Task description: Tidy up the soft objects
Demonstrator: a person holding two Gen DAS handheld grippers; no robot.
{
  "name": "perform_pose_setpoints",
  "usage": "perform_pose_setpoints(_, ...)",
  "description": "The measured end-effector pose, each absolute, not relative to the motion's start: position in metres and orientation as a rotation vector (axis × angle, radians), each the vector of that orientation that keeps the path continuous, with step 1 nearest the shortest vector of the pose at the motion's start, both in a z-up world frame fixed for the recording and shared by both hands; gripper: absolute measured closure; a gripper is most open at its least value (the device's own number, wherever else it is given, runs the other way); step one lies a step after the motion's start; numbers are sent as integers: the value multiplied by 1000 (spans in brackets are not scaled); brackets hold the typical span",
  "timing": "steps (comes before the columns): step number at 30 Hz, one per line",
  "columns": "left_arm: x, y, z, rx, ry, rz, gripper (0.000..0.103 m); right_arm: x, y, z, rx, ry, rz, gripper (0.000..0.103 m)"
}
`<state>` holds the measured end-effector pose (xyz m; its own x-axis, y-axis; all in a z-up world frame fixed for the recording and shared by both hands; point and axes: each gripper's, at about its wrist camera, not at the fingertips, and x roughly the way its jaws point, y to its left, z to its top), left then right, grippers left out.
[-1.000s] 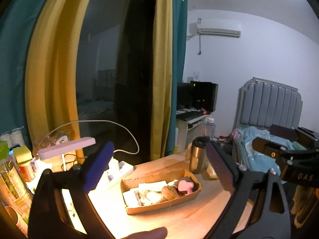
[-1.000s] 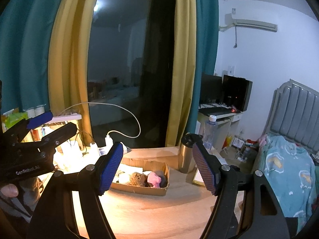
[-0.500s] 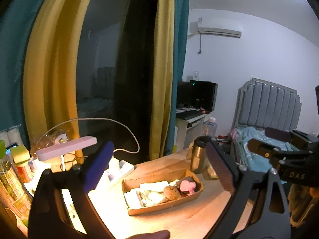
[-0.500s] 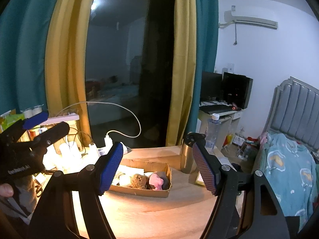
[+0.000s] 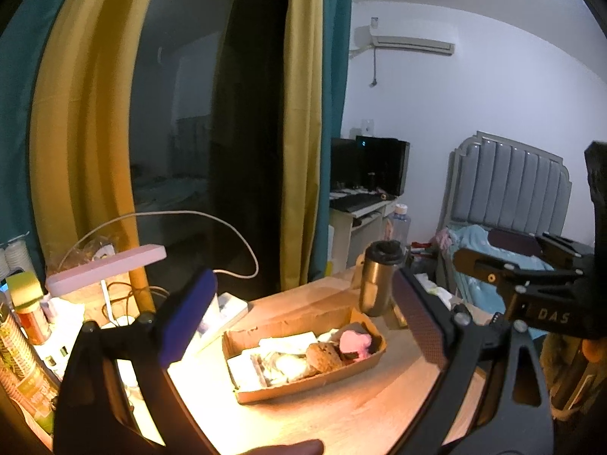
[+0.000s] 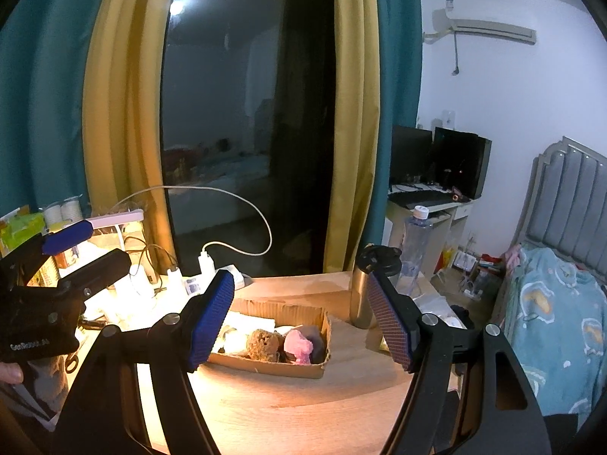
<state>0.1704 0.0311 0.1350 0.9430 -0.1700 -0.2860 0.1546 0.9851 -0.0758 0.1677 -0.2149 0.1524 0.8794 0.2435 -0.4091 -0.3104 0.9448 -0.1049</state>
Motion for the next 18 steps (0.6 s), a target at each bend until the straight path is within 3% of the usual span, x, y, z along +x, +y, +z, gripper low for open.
perform_pose_setpoints(18,175,36,133,-72,306,-157,8,173,-214,147,-172,414,304,28)
